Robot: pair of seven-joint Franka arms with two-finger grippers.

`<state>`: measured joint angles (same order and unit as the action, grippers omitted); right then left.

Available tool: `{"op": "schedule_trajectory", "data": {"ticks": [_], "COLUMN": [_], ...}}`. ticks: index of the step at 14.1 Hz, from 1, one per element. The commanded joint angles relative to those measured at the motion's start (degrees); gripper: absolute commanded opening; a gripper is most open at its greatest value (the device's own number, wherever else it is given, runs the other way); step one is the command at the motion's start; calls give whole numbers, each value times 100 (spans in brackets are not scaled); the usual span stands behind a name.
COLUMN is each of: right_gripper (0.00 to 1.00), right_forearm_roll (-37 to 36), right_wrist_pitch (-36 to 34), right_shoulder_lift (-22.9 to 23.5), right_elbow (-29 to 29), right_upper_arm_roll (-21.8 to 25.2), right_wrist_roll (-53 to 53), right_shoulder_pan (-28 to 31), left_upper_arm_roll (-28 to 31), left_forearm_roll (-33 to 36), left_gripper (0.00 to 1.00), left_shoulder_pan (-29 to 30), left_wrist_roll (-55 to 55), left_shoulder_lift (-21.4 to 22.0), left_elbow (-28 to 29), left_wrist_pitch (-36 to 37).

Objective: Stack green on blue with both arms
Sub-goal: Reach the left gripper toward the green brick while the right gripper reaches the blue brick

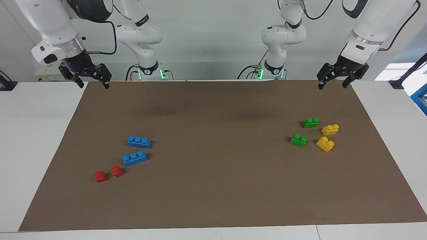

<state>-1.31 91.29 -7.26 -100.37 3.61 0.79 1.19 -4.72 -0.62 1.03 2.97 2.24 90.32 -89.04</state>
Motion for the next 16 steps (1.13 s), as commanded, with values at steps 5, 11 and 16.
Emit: {"op": "schedule_trajectory", "data": {"ticks": [5,11,16], "right_gripper": [100,99,97], "right_forearm_roll": [69,87,95], "right_wrist_pitch": [-77,-191,46], "right_shoulder_lift": [-57,-74,188], "right_elbow": [-9,-61,-70], "right_upper_arm_roll": [-18,-18,-1], "right_wrist_roll": [97,45,-526], "right_shoulder_pan": [57,83,180], "left_upper_arm_roll": [15,50,50], "left_forearm_roll": [45,45,45], "left_gripper": [100,100,100], "left_shoulder_pan": [-6,38,21], "left_wrist_roll": [64,290,1853], "left_shoulder_lift": [145,276,724], "left_elbow": [161,424,1487], "left_wrist_pitch": [1,1,-956]}}
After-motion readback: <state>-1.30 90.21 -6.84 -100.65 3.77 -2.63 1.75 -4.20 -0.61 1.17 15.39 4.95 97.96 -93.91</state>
